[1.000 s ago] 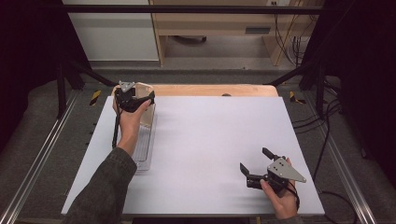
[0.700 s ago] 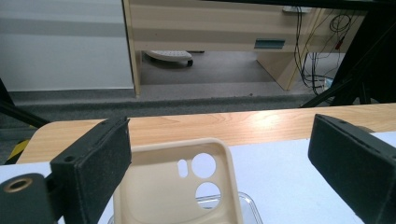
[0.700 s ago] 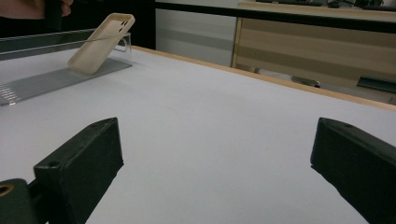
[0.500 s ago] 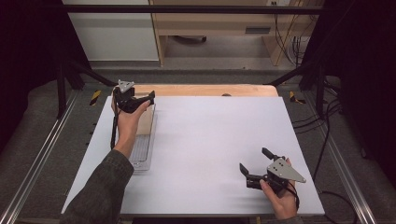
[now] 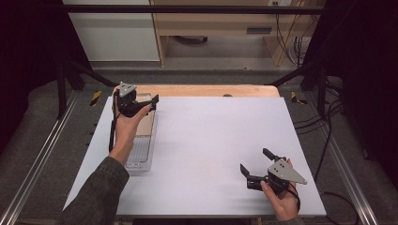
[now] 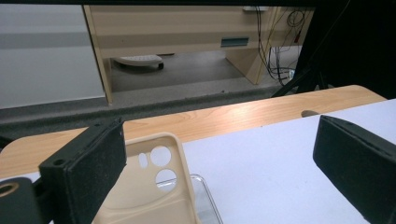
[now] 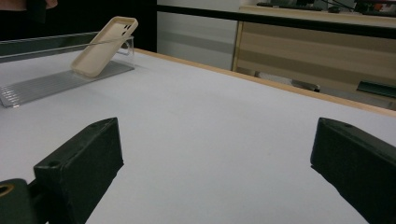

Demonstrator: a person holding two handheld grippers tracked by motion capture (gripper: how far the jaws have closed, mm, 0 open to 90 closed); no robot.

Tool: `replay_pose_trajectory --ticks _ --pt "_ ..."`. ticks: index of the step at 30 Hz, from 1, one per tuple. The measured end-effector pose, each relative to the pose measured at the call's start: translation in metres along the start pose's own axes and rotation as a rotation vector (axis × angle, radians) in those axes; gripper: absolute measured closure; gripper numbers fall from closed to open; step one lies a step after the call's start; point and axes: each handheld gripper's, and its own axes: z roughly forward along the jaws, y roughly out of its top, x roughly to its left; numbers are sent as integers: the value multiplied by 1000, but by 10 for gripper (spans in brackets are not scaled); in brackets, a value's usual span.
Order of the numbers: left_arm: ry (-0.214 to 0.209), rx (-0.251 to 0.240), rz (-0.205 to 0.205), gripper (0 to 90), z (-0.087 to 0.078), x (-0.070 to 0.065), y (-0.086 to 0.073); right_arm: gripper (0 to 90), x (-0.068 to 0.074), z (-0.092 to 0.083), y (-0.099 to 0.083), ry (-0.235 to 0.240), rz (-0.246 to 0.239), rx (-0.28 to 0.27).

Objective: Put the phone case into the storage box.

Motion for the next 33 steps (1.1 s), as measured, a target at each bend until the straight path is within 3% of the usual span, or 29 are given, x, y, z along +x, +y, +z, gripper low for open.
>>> replay_pose_trajectory --ticks 20,33 --pt "-92 -34 26 24 -17 -1 -4 23 0 0 0 -5 -3 -1" --pt "-133 -83 28 22 -41 7 -5 23 2 0 0 -6 -6 -9"
